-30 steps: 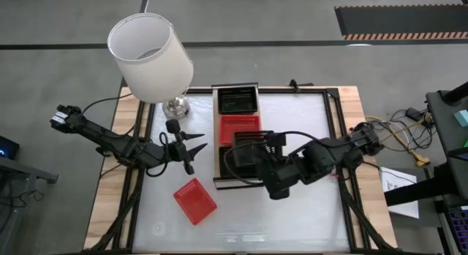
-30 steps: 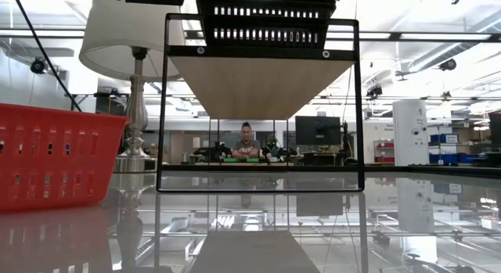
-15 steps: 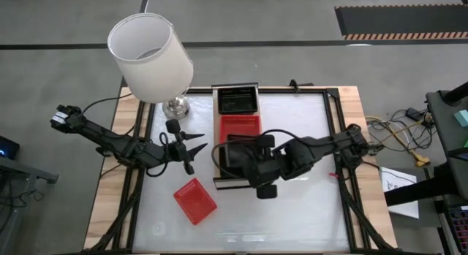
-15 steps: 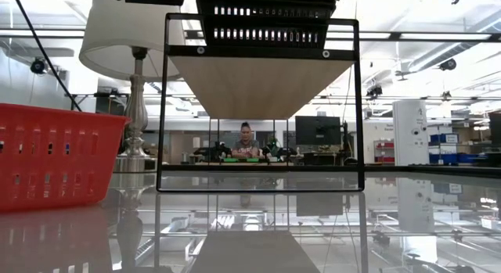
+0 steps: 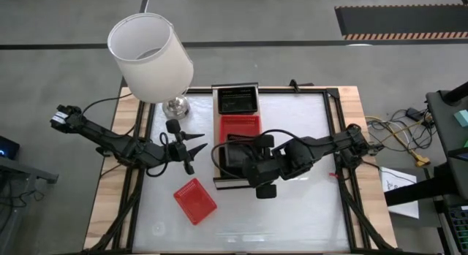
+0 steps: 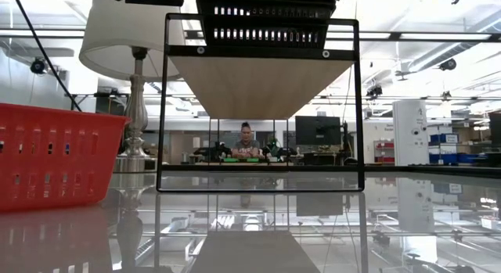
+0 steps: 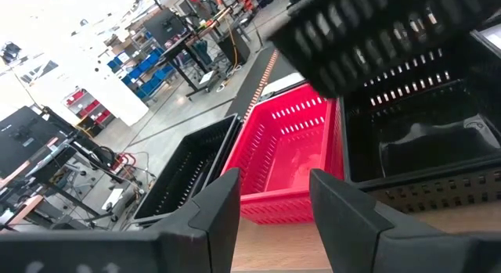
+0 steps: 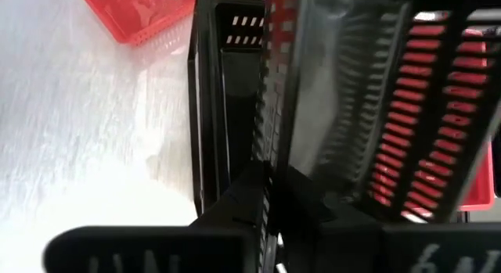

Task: Stack baskets on shelf by color
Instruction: Stack the black bin on the bottom black bin on the shelf, then adjust the stacked red bins on the shelf

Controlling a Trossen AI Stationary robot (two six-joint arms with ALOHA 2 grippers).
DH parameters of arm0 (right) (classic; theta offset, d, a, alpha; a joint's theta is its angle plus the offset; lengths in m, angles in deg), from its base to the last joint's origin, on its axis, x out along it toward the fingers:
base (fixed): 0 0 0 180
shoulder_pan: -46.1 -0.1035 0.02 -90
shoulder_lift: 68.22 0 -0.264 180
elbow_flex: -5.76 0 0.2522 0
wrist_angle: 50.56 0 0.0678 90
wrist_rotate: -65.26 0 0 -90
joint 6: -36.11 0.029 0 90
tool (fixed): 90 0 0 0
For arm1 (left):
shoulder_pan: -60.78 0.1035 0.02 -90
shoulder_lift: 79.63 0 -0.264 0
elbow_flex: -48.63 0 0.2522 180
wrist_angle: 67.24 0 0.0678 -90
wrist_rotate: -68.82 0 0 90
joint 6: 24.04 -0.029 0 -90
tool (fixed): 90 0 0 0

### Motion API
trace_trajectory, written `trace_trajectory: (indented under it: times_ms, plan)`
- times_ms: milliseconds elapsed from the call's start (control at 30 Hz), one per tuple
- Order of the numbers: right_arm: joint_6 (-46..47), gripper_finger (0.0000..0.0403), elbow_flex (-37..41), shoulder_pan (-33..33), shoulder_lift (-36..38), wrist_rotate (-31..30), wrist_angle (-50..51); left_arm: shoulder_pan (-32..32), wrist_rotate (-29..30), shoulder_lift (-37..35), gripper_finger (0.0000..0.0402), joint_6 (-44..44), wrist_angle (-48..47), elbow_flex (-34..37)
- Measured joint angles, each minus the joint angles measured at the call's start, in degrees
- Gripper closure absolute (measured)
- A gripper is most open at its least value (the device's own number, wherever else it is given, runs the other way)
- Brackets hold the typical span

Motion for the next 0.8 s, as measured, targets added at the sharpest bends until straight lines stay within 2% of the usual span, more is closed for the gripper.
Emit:
trace_trajectory:
  times_ms: [333, 500, 633, 733, 800]
  plan:
    - [-0.9, 0.0309, 0.2, 0.4, 0.0, 0.0, -1.0, 0.0, 0.0, 0.0, 0.0263, 0.0, 0.0, 0.0]
    - [-3.4, 0.029, 0.2, 0.4, 0.0, 0.0, -1.7, 0.0, 0.0, 0.0, 0.0263, 0.0, 0.0, 0.0]
    - [-5.5, 0.0303, 0.0, 0.2, 0.5, 0.0, -0.3, 0.0, 0.0, 0.0, 0.0263, 0.0, 0.0, 0.0]
    - [-5.5, 0.0332, 0.1, -0.3, 1.7, -1.7, 2.4, 0.0, -0.5, 0.0, 0.0263, 0.3, -0.1, 0.0]
    - [-4.8, 0.0356, 0.6, -0.5, 2.9, -3.3, 4.7, 0.0, -2.9, 0.0, 0.0263, 1.5, -1.7, 0.0]
